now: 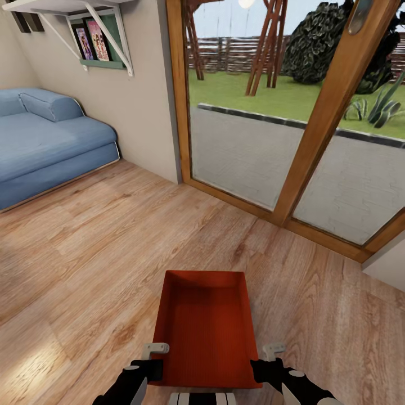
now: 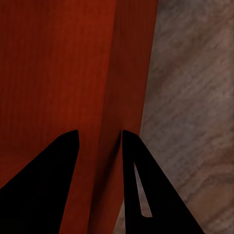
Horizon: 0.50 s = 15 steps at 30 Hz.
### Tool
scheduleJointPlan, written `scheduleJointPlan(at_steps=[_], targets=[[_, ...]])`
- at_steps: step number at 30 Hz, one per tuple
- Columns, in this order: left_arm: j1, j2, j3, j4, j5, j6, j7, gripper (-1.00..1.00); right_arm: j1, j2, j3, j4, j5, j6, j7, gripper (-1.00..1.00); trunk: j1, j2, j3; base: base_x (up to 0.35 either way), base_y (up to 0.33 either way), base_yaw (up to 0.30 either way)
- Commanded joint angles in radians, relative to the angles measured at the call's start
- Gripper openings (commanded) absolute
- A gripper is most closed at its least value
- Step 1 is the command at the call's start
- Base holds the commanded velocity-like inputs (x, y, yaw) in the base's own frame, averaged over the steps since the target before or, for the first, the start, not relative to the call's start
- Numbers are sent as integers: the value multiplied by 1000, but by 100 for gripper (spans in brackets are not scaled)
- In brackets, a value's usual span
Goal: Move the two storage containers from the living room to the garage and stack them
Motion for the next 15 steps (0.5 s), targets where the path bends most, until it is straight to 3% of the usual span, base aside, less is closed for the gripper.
scheduleJointPlan(at_steps=[1, 6, 15], targets=[[0, 0, -1, 0, 2, 6, -1, -100, -1, 0, 2, 2, 8, -5, 43, -100, 0, 0, -1, 0, 0, 0], [0, 0, -1, 0, 2, 6, -1, -100, -1, 0, 2, 2, 8, -5, 44, -100, 0, 0, -1, 0, 0, 0], [0, 5, 0, 0, 1, 5, 0, -100, -1, 0, 2, 2, 8, -5, 43, -100, -35, 63, 27, 0, 0, 0]])
